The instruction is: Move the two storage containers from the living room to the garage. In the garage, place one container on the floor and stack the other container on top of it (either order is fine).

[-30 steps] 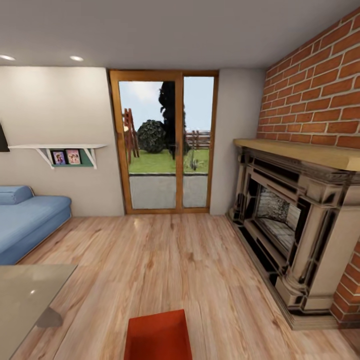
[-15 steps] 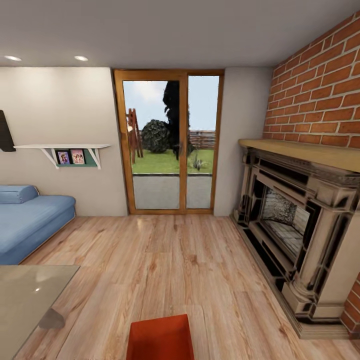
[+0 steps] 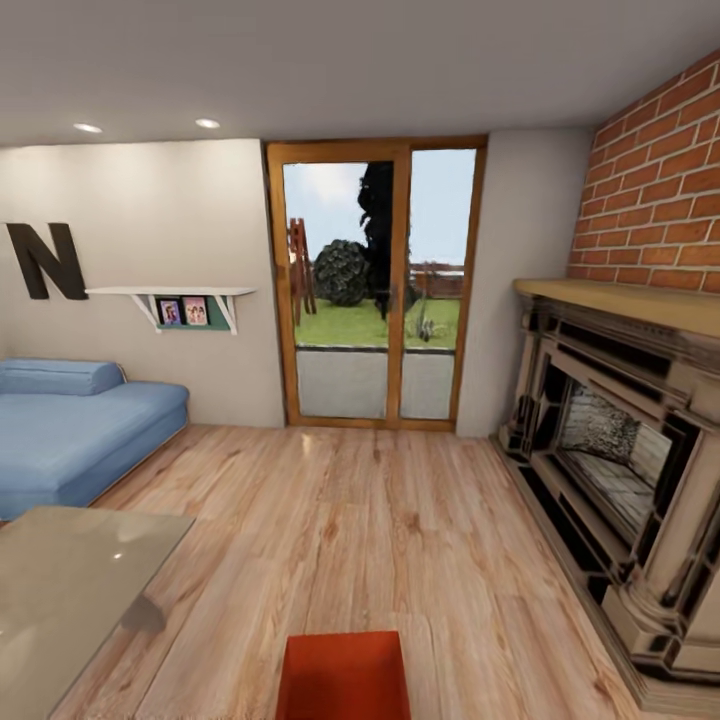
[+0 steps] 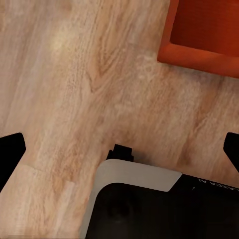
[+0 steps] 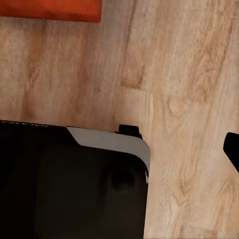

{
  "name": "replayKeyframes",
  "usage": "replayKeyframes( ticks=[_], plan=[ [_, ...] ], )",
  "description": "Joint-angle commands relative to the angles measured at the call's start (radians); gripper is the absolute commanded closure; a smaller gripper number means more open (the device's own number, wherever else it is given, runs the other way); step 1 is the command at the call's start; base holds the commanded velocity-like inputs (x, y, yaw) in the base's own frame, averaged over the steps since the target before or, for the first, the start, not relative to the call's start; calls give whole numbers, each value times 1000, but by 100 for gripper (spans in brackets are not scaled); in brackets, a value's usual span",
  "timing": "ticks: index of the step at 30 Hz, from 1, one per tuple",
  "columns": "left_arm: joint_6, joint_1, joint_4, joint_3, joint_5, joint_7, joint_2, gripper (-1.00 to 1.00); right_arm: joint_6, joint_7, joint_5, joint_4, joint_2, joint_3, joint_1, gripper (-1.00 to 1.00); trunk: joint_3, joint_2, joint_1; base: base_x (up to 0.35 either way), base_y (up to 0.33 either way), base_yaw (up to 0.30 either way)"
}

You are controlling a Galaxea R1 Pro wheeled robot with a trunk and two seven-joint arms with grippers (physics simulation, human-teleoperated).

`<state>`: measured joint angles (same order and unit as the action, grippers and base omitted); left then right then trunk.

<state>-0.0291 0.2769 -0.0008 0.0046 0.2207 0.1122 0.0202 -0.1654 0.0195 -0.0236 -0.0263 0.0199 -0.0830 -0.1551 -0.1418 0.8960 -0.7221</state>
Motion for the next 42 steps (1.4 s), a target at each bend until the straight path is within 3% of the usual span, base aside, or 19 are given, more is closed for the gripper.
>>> replayKeyframes(
  ticks=[1,42],
  plan=[
    [-3,1,1,0,6,1,0,-100,-5,2,-2,-3,0,-8,-1,-100,-1,1,0,0,0,261],
    [-3,1,1,0,6,1,-2,-100,-6,2,-2,-3,1,-7,-1,-100,-1,1,0,0,3,33]
  ],
)
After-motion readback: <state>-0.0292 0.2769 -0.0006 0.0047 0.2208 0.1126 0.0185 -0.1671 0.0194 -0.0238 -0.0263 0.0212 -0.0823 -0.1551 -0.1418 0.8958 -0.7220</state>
